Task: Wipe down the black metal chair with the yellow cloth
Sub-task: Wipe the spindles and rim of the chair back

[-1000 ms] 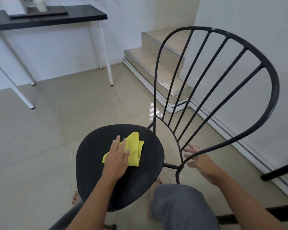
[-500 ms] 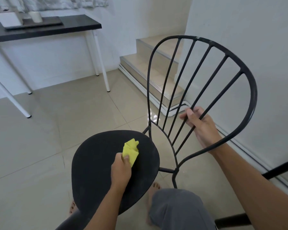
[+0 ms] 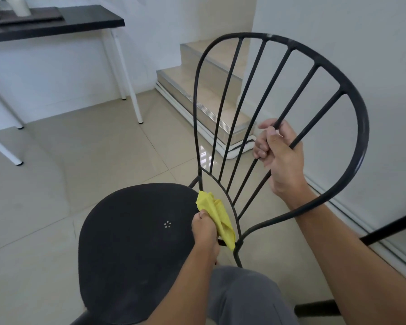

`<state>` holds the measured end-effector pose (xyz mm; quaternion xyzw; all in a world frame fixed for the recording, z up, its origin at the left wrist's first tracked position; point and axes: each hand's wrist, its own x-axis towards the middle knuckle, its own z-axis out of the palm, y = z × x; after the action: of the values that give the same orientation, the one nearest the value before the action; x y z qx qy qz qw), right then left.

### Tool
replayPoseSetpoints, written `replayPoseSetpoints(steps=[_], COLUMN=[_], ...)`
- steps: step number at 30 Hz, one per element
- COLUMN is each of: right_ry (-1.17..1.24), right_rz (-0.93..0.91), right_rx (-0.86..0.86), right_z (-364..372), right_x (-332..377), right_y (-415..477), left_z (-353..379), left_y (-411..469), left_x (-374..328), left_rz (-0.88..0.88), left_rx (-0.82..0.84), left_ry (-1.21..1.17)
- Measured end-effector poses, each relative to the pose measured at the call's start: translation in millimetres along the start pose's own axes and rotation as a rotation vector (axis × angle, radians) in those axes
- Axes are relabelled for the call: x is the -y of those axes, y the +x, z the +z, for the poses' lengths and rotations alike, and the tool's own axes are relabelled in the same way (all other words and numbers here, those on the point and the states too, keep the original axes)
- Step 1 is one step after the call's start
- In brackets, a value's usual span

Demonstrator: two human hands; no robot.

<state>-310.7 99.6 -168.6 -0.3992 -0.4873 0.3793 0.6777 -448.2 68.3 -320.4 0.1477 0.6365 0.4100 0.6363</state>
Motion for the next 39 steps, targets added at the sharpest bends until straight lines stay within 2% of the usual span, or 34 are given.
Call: replayPoseSetpoints(steps=[5,8,12,16,18,20,22,26,28,31,34,37,39], right_ry=[0.062,0.044,-0.043,-0.154,-0.103,-0.027,-0.047,-0.119,-0.099,-0.092,-0.093,-0.13,-0.138], right_rz=[-0.022,-0.025,-0.129,-0.209,-0.172,-0.047,0.073,0.119,0.121,0.123,0.139,0.148,0.144], right_rx=[0.014,-0.006,-0.131,-0.243,-0.168,-0.035,0.035,0.021,0.008,0.016,0.017,0.002,0.0], right_z=[-6.0,-5.2,-0.1,-1.6,-4.7,-4.6,-4.8,-6.0,-5.6,-5.6,-5.2,-5.4,-4.9], right_x=[-0.5,-3.1,-9.8,-10.6,-9.5,-12.3,-22.9,-44.6,-46.5,-46.4,-46.5,-46.9,-47.1], right_y=[-1.9,-4.9,-11.7,-13.2,-18.5,-26.4,-35.6,-44.7,-44.5,-43.5,-43.2,-42.8,-43.2], left_z=[32.2,44.1,54.7,66.5,69.2,72.4,76.9,72.3,66.1,70.5,73.5,66.2,56.9], left_y=[4.8,7.4,22.3,47.9,63.4,76.9,76.0,55.9,48.9,64.5,96.5,106.6,89.9], left_x=[5.1,7.0,1.9,-23.5,-43.4,-58.6,-57.6,1.9,15.9,-7.4,-52.7,-74.9,-70.2], left_rz=[-0.067,-0.063,-0.088,-0.116,-0.107,-0.093,-0.08,-0.127,-0.153,-0.178,-0.104,-0.072,-0.061], left_rx=[0.121,0.132,0.161,0.145,0.139,0.126,0.117,0.165,0.195,0.174,0.114,0.078,0.119], left_ry=[0.031,0.071,0.031,-0.122,-0.22,-0.311,-0.307,-0.07,-0.032,-0.179,-0.372,-0.398,-0.359])
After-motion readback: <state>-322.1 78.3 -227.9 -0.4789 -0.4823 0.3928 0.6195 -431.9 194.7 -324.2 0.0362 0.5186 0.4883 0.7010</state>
